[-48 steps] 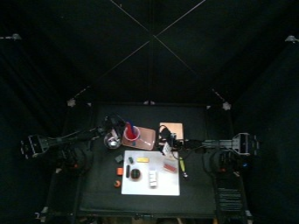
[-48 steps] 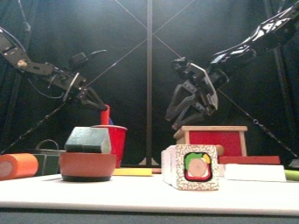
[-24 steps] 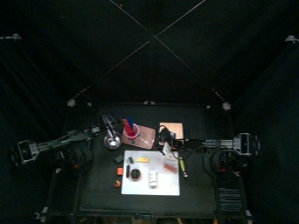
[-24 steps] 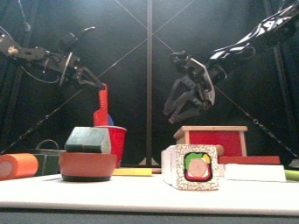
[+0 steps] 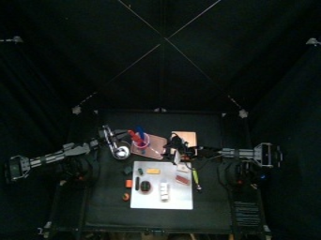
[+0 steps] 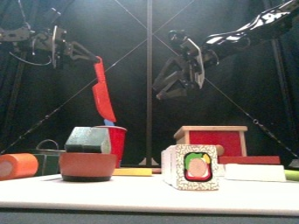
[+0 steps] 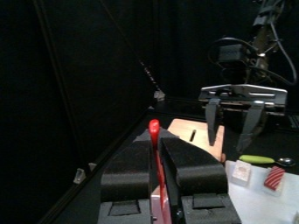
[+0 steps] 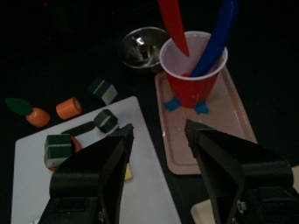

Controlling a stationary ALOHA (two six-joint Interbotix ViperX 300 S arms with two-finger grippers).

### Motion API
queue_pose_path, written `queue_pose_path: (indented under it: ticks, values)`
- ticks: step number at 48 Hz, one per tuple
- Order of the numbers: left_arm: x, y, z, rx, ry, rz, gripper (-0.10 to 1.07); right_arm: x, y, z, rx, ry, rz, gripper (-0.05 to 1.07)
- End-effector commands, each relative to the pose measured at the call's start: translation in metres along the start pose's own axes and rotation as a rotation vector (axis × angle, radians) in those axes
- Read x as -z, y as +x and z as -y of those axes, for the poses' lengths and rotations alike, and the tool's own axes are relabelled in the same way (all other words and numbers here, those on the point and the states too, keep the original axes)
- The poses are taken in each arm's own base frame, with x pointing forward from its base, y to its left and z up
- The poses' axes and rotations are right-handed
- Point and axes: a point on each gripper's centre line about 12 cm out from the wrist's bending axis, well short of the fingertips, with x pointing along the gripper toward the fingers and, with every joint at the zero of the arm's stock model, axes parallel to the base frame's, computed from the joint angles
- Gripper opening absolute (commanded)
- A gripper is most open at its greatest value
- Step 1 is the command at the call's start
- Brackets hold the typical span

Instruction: Cut the white sushi roll

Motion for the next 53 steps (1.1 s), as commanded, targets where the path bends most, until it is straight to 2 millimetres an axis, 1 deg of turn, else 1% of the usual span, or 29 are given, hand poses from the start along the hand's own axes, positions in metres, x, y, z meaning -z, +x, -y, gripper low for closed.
queue_pose_path:
  ticks: [1, 9, 16, 23, 32, 39, 53]
  values:
    - [-0.008, 0.002, 0.007, 0.027, -0.016, 0.035, 0.39, -0.057, -0.011, -0.007, -0.032, -0.026, 0.156, 0.85]
    - [-0.015, 0.001, 0.023, 0.082, -0.064, 0.098, 0.39, -0.082, -0.014, -0.013, -0.067, -0.059, 0.228, 0.86]
    - [-0.020, 0.000, 0.032, 0.114, -0.096, 0.144, 0.39, -0.097, -0.017, -0.016, -0.109, -0.066, 0.286, 0.87]
    - [-0.011, 0.005, 0.040, 0.130, -0.137, 0.122, 0.39, -0.107, -0.020, -0.017, -0.164, -0.062, 0.343, 0.87]
    - [0.000, 0.017, 0.054, 0.162, -0.162, 0.112, 0.39, -0.110, -0.013, -0.020, -0.223, -0.075, 0.373, 0.86]
    - [0.001, 0.027, 0.058, 0.165, -0.165, 0.135, 0.39, -0.107, -0.002, -0.020, -0.234, -0.073, 0.363, 0.86]
    - [0.006, 0.042, 0.066, 0.178, -0.165, 0.115, 0.39, -0.109, 0.016, -0.019, -0.236, -0.071, 0.353, 0.86]
